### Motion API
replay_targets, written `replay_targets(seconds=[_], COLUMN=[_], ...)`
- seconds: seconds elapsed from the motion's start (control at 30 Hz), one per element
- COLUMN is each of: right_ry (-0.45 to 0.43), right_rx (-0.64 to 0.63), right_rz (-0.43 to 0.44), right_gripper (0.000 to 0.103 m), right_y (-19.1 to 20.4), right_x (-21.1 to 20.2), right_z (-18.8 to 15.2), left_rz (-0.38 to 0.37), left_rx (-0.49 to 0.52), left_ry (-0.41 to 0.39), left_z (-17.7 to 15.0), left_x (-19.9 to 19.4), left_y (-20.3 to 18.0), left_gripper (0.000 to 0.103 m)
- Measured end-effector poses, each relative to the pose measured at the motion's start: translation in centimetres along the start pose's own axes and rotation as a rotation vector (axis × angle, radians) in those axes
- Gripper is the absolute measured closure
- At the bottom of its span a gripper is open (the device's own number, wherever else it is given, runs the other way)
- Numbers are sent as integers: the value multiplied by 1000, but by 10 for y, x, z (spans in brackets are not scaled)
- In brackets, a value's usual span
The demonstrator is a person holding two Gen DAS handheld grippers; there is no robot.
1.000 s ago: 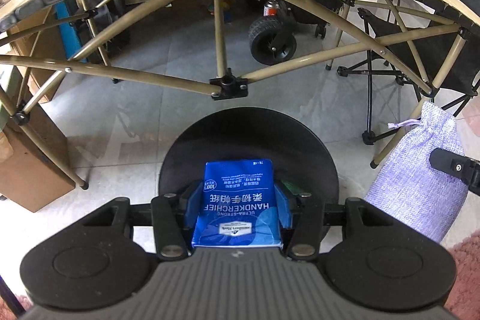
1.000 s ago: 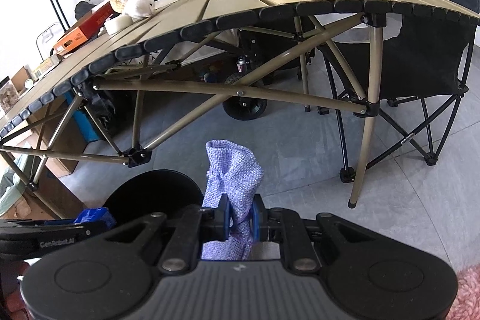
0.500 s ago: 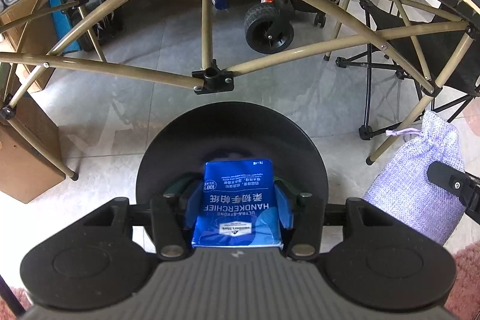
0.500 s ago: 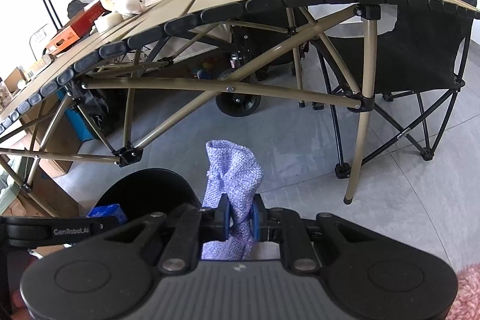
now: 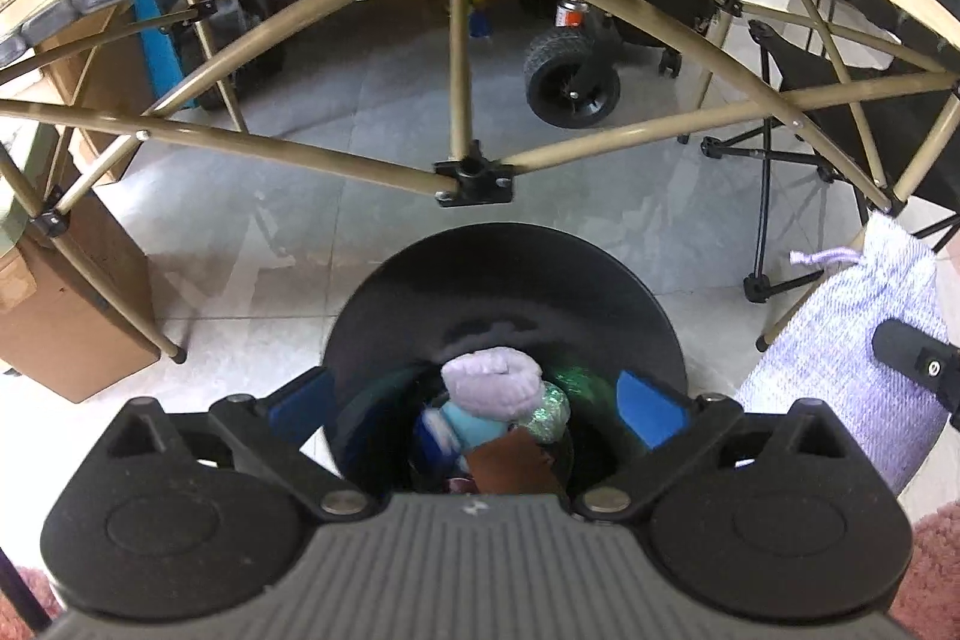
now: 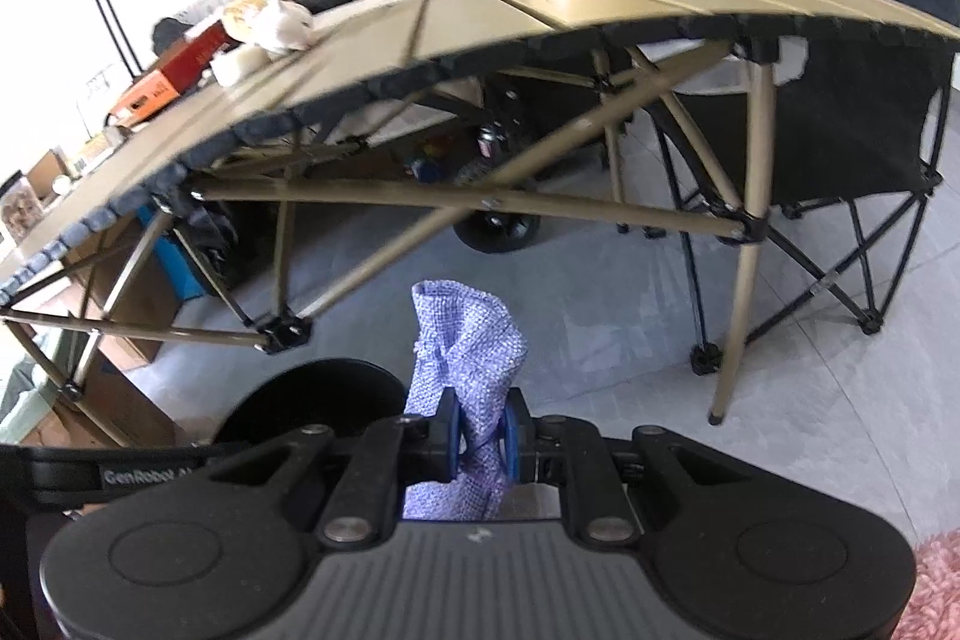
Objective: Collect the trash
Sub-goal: 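Open the left gripper to drop the tissue pack into the bin, then open the right gripper over the bin to drop the mesh bag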
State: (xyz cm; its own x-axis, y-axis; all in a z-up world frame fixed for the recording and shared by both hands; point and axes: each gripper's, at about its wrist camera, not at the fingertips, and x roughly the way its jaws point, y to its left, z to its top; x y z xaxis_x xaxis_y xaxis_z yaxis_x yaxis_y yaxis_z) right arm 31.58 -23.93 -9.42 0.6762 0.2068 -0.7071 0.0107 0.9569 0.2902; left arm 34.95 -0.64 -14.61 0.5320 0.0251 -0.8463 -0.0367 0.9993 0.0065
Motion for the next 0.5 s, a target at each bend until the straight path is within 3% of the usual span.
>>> replay_targets(seconds=[0.5], right_ry=[18], right_rx=[-138], right_rz=[73], right_gripper=[89], right_y=[91], right_x=[30], right_z=[6], left_rz=[28], left_rx=[-95], left_ry=[-20], left_z=[-9], left_x=[-21], left_y=[63], left_gripper=[0])
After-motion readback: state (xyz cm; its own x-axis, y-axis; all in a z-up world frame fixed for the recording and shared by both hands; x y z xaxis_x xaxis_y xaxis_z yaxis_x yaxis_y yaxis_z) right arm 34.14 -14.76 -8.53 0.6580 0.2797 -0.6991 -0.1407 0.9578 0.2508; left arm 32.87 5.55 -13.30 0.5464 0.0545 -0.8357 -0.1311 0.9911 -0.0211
